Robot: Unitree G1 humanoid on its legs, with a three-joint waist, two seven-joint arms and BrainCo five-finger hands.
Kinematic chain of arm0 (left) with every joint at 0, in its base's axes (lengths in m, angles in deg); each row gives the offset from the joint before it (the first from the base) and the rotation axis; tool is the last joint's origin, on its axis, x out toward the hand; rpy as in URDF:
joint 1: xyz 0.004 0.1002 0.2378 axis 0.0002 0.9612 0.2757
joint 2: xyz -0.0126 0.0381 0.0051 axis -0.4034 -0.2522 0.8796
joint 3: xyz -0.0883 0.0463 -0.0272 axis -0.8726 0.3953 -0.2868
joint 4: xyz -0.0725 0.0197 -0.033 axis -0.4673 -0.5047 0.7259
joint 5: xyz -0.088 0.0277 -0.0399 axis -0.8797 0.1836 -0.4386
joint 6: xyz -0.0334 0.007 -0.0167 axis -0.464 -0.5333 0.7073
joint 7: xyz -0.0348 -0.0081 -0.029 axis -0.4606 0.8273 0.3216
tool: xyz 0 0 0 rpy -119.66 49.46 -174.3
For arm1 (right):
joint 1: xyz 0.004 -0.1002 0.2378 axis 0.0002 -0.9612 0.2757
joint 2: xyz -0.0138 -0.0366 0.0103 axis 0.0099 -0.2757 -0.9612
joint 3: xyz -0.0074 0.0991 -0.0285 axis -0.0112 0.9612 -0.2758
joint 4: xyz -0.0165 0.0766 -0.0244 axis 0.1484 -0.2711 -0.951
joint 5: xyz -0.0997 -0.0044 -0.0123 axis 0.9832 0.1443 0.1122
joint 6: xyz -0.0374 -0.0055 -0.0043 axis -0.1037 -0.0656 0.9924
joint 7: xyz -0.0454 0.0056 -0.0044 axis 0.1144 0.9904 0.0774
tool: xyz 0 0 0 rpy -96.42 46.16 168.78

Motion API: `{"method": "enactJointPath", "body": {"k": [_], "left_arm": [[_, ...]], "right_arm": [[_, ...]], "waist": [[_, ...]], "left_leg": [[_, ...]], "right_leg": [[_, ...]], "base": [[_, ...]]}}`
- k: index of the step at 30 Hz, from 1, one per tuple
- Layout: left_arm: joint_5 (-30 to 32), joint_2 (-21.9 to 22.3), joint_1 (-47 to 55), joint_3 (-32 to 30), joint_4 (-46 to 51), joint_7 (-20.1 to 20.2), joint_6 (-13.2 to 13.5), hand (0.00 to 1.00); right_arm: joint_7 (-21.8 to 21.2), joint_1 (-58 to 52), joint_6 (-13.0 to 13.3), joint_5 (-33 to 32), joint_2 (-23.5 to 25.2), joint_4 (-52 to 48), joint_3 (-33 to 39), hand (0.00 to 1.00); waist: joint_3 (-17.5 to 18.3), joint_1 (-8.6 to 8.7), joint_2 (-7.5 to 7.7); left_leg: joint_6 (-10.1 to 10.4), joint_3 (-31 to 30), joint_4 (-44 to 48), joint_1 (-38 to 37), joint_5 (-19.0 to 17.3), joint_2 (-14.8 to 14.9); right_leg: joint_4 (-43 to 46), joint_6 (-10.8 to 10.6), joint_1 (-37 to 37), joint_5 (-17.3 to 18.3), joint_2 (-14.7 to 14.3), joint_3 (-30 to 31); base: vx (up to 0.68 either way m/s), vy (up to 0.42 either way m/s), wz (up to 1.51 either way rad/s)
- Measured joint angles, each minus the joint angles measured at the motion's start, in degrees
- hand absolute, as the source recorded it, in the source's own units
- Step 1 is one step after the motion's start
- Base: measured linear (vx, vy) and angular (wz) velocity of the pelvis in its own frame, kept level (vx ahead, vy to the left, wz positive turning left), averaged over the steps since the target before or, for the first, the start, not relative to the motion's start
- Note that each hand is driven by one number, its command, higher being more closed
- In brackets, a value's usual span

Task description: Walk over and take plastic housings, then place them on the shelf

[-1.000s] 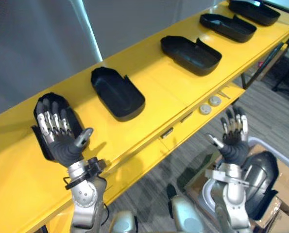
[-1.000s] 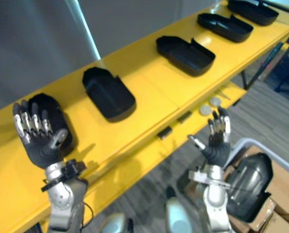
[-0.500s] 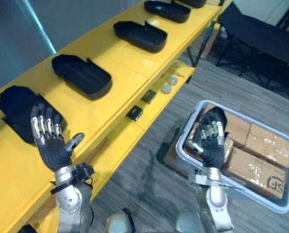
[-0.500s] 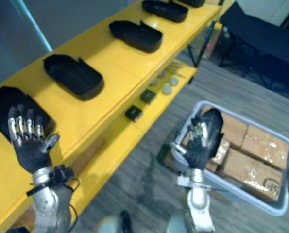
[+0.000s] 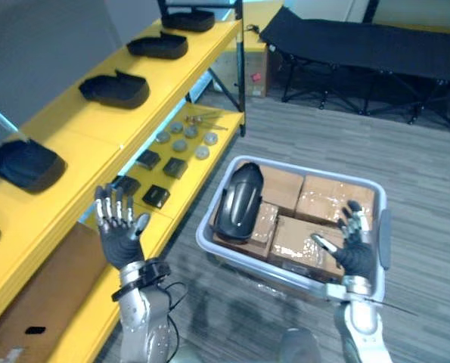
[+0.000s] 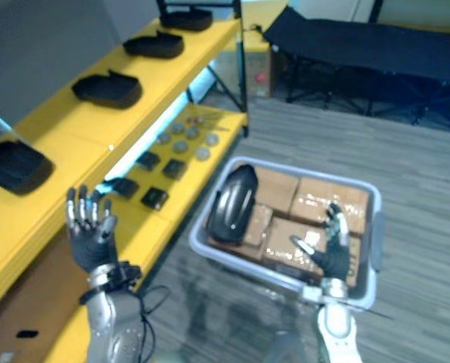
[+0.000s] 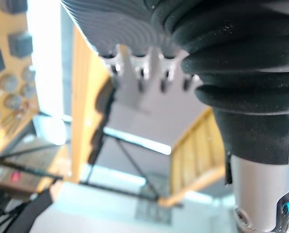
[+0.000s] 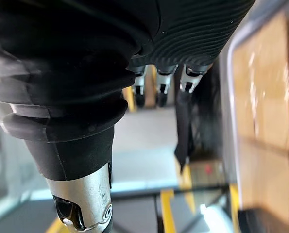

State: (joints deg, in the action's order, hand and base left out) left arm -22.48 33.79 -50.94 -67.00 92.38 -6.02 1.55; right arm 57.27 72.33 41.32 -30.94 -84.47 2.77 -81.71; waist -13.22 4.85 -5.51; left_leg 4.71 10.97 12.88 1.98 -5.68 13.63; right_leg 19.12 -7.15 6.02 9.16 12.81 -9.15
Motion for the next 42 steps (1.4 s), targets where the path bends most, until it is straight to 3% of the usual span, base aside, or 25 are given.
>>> {"method": "enactJointPath", "body": {"k": [1,3,5,6,9,14,18,23,26,33,37,42], "left_arm": [[-0.36,-0.01,0.21,-0.07,-0.13,0.26,-0.08,0.0],[-0.68,-0.25,0.4,-0.27,-0.87,1.28,-0.52,0.0],[-0.92,-1.12,0.52,-0.23,-1.33,2.78,-1.5,0.0],[0.47,-2.37,0.58,-0.13,-1.33,3.22,-1.87,0.0],[1.22,-4.63,-0.49,0.35,-1.41,4.27,-3.16,0.0],[3.17,-4.8,-3.95,2.76,-2.92,4.47,-4.57,0.0],[3.08,-4.89,-6.47,7.1,-3.66,5.02,-5.06,0.0],[2.9,-4.9,-9.98,12.62,-5.69,7.42,-6.06,0.0],[2.92,-4.92,-11.09,14.68,-5.92,8.03,-6.3,0.0],[2.45,-4.95,-12.62,16.03,-9.49,9.38,-6.44,0.0],[2.22,-5.64,-15.1,17.45,-11.02,9.36,-6.6,0.0],[1.78,-5.92,-15.33,18.21,-13.03,9.06,-7.18,0.0]], "right_arm": [[0.09,-0.02,0.04,-0.43,-0.11,0.0,0.28,0.0],[1.25,2.47,-0.07,-1.48,-0.82,1.64,1.09,0.0],[2.25,4.26,-1.53,-1.5,0.46,3.02,1.17,0.0],[2.46,5.25,-3.16,-1.61,1.37,3.96,0.88,0.0],[2.21,7.41,-5.9,-2.75,2.86,6.69,0.4,0.0],[2.64,14.66,-11.07,-2.62,2.52,19.43,0.15,0.0],[5.01,24.97,-13.27,-2.61,0.72,26.4,0.26,0.0],[9.03,41.41,-19.79,-2.61,-3.76,35.47,0.71,0.0],[9.86,47.05,-21.86,-2.57,-5.51,38.95,0.62,0.0],[9.89,54.24,-24.12,-2.61,-8.94,44.1,0.11,0.0],[9.47,61.31,-27.5,-2.57,-12.28,50.48,-0.33,0.0],[8.45,63.43,-32.28,-2.52,-13.13,54.5,-0.92,0.0]], "waist": [[0.23,-0.32,-0.33],[0.22,-2.29,-0.55],[-0.52,-2.59,0.67],[-0.84,-2.84,1.53],[-1.25,-2.92,2.21],[-3.31,-3.87,1.42],[-6.04,-4.57,1.41],[-8.86,-7.38,0.94],[-9.76,-8.14,0.47],[-10.56,-9.66,-0.25],[-13.42,-10.89,-1.11],[-13.94,-11.41,-1.79]], "left_leg": [[0.02,-1.35,-1.93,-0.27,-0.13,-0.26],[3.28,-2.15,-6.7,-0.64,0.24,-0.98],[3.83,-1.41,-6.04,-1.38,0.55,-1.75],[4.04,-1.2,-5.43,-2.03,0.34,-2.23],[3.75,-1.08,-3.58,-1.56,-1.64,-2.99],[3.66,-2.4,-0.18,2.47,-2.72,-3.12],[3.94,-4.79,0.01,4.3,-2.25,-3.18],[4.34,-6.86,1.1,6.72,-1.39,-3.39],[4.34,-8.73,1.66,8.19,-0.96,-4.15],[4.24,-10.49,2.98,9.34,-0.92,-4.68],[3.92,-11.47,3.91,10.34,-0.81,-4.82],[3.64,-12.27,3.91,11.9,-0.02,-4.83]], "right_leg": [[-1.24,-0.13,0.33,-0.98,-0.64,-0.12],[-5.89,-1.38,1.75,-6.01,-2.03,1.6],[-10.64,-1.89,-0.47,-9.33,-1.71,2.22],[-13.28,-2.03,-2.02,-11.12,-1.39,1.92],[-17.67,-2.47,-4.0,-13.73,-0.74,1.56],[-21.68,-2.38,-4.08,-16.89,-0.72,0.41],[-21.81,-2.13,-3.99,-17.24,-0.97,-1.68],[-21.69,-2.08,-3.33,-17.72,-0.96,-3.46],[-21.55,-2.09,-3.33,-17.72,-0.47,-5.22],[-19.38,-1.82,-3.1,-17.53,0.19,-8.52],[-17.87,-1.56,-2.64,-17.28,0.43,-10.01],[-17.08,-1.47,-1.42,-17.21,0.53,-11.13]], "base": [[-0.03,-0.005,-0.22],[-0.01,0.071,-0.48],[0.01,0.154,-0.44],[-0.02,0.153,-0.36],[-0.03,0.087,-0.14],[-0.04,0.033,0.05],[-0.06,-0.006,0.25],[-0.03,0.006,0.19],[-0.01,0.017,0.25],[-0.02,0.02,0.12],[-0.1,0.016,0.11],[-0.07,0.001,0.08]]}}
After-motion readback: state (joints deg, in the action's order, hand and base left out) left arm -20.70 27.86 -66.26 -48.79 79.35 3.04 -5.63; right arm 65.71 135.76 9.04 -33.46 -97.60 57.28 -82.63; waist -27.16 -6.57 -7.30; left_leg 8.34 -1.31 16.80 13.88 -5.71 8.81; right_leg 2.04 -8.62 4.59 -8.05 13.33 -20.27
